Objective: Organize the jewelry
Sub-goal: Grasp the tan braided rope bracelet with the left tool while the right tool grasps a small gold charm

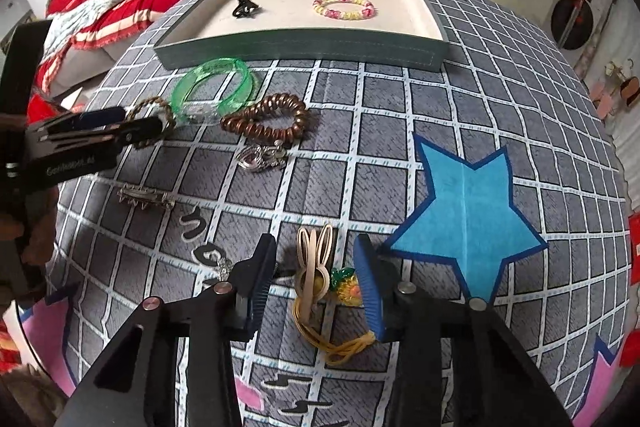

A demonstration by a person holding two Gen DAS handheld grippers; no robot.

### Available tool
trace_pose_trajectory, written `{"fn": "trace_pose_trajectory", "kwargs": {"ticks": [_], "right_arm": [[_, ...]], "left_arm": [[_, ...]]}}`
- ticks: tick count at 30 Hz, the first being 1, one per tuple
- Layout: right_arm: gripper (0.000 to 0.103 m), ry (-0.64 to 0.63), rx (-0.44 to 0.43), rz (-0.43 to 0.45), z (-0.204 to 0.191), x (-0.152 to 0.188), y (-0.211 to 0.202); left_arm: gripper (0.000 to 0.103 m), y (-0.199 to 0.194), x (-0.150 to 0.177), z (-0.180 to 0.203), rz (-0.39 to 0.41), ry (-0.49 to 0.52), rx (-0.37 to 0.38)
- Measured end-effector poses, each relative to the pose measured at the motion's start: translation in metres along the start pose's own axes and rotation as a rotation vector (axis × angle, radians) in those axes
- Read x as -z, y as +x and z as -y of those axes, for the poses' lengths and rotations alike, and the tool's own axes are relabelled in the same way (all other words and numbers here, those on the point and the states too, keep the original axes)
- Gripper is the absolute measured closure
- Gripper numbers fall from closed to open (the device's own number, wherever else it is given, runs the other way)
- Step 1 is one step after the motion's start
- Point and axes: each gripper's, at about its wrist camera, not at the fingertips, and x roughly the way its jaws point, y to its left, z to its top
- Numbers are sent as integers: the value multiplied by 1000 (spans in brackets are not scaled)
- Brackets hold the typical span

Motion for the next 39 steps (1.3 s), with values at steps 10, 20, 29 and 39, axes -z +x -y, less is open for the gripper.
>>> {"fn": "trace_pose_trajectory", "kwargs": {"ticks": [10, 20, 29, 39], "right_arm": [[59, -85, 24, -29, -2, 12, -6], [63, -149, 22, -70, -18, 0, 6], [99, -122, 35, -54, -24, 2, 2], [99, 117, -109, 68, 15, -3, -28]], "left_arm": [[22, -2, 0, 4, 4, 21, 12], [34, -3, 1, 11, 1, 56, 31], [83, -11, 4, 15, 26, 64, 84], [82, -34, 3, -14, 76, -56, 162]]}}
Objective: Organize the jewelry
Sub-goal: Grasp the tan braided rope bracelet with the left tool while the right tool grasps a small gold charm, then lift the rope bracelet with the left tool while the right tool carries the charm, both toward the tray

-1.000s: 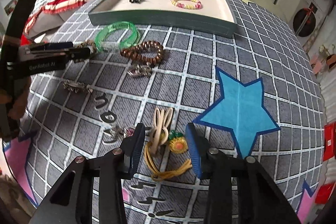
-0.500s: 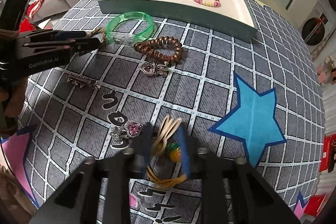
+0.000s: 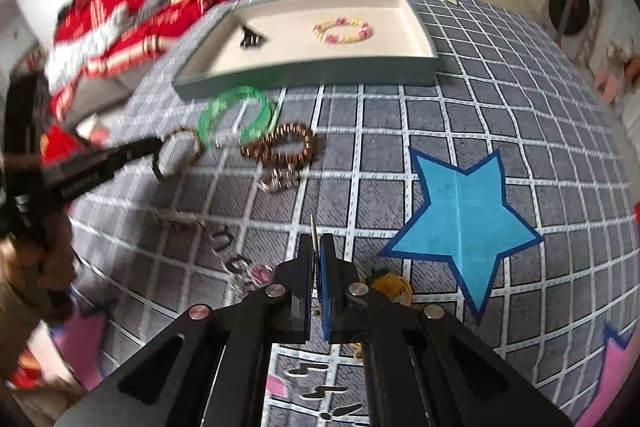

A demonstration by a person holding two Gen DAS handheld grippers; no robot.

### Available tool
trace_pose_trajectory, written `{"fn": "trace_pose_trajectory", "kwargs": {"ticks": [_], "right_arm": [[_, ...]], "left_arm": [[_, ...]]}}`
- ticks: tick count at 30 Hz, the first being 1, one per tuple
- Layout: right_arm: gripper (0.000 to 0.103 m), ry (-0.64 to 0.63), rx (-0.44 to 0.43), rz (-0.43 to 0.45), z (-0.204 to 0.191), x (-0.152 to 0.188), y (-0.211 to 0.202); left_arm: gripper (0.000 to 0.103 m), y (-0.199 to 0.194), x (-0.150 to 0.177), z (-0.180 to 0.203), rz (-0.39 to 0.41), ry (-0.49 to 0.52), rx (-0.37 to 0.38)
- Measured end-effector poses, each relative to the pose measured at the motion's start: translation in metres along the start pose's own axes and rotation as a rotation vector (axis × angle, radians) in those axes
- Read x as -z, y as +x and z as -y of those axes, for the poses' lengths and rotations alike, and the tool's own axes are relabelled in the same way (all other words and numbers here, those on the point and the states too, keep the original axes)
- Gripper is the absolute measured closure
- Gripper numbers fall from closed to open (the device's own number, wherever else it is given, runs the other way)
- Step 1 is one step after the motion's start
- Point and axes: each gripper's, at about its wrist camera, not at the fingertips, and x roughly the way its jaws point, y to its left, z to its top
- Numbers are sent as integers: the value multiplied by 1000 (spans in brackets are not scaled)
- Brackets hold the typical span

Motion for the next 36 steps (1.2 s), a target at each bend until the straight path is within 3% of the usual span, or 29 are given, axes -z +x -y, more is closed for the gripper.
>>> {"fn": "trace_pose_trajectory", "kwargs": {"ticks": [6, 17, 22, 34, 35, 36], "right_arm": [[99, 130, -105, 34, 17, -6, -10], [99, 136, -125, 89, 20, -27, -24], [99, 138, -147, 75, 18, -24, -17], [99, 134, -169, 55, 15, -17, -7], [99, 134, -170, 54, 15, -16, -6], [99, 134, -170, 52, 15, -16, -6]], "left_arm": [[82, -14, -4, 1, 29, 8, 2], [83, -39, -26, 15, 83, 45, 29], [82, -27, -13, 14, 52, 72, -135], [81, -13, 2, -7, 10, 7, -161], [72, -14, 2, -9, 9, 3, -162], [10, -14, 2, -9, 7, 3, -166]]}}
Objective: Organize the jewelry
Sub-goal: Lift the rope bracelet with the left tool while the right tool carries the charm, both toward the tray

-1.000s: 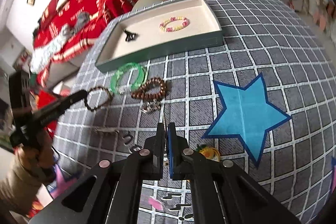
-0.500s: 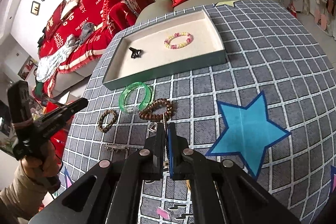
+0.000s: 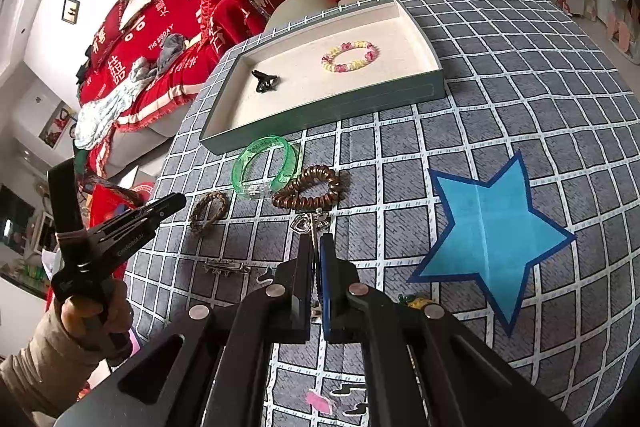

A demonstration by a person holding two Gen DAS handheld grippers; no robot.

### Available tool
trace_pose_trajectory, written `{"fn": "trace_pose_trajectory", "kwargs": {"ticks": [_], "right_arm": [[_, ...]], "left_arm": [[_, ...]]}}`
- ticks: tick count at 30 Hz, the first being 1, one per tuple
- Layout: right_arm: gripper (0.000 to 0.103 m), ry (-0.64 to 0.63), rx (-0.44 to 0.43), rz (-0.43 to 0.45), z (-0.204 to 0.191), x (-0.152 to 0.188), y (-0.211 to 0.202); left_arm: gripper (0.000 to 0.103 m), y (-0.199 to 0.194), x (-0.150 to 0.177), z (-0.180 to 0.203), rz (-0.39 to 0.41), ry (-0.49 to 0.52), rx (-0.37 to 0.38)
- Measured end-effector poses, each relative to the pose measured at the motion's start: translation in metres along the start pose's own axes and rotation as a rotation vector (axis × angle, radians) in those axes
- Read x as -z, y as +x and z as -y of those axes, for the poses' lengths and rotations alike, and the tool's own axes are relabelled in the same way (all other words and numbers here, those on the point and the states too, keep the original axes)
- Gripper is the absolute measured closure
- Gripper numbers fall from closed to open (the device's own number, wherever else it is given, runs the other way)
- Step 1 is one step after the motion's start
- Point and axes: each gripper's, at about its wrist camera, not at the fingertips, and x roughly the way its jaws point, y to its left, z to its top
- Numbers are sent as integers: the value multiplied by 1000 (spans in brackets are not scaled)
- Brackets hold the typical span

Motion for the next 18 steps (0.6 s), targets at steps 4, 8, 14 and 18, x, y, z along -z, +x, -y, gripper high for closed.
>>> {"fn": "trace_pose_trajectory", "kwargs": {"ticks": [4, 8, 14, 18], "right_arm": [[99, 4, -4, -3, -1, 1, 3], [99, 4, -7, -6, -1, 1, 5], [99, -3, -8, -3, -2, 2, 3], [99, -1, -11, -2, -3, 3, 2]], "left_arm": [[0, 15, 1, 3, 1, 18, -13], [0, 39, -1, 1, -10, 4, -29], [0, 78, 0, -3, -26, 60, -109], [7, 106, -1, -5, -83, 77, -62]]}}
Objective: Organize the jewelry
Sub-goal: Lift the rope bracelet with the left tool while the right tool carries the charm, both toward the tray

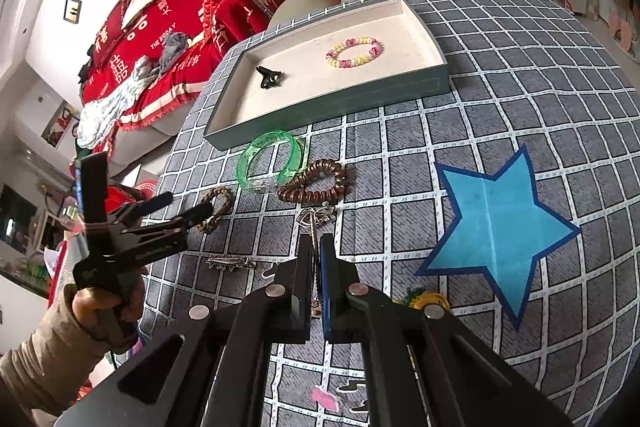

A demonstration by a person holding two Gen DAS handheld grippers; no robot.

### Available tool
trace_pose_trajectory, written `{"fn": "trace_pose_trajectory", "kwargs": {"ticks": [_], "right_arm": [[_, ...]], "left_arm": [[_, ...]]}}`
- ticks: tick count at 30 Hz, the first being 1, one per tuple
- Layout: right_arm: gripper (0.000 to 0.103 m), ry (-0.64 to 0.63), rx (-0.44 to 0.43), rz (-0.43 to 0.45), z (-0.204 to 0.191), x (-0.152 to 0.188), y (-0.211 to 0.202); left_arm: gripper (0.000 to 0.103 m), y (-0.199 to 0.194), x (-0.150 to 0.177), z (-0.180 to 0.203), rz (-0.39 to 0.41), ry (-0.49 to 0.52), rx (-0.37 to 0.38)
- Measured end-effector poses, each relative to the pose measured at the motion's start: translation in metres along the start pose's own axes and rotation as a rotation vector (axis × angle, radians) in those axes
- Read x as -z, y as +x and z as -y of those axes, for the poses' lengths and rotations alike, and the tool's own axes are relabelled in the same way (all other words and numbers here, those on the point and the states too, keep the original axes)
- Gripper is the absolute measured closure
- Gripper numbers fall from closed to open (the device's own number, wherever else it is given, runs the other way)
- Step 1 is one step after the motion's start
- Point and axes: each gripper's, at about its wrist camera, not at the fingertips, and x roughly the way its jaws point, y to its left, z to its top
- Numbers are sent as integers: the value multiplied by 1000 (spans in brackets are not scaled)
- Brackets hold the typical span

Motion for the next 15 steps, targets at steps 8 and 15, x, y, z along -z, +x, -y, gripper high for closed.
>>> {"fn": "trace_pose_trajectory", "kwargs": {"ticks": [8, 15], "right_arm": [[99, 1, -2, 1, -1, 0, 0], [99, 6, -3, 12, -1, -7, -2]], "left_arm": [[82, 19, -4, 3, 5, 66, 75], [82, 16, -11, -3, 34, 6, 146]]}}
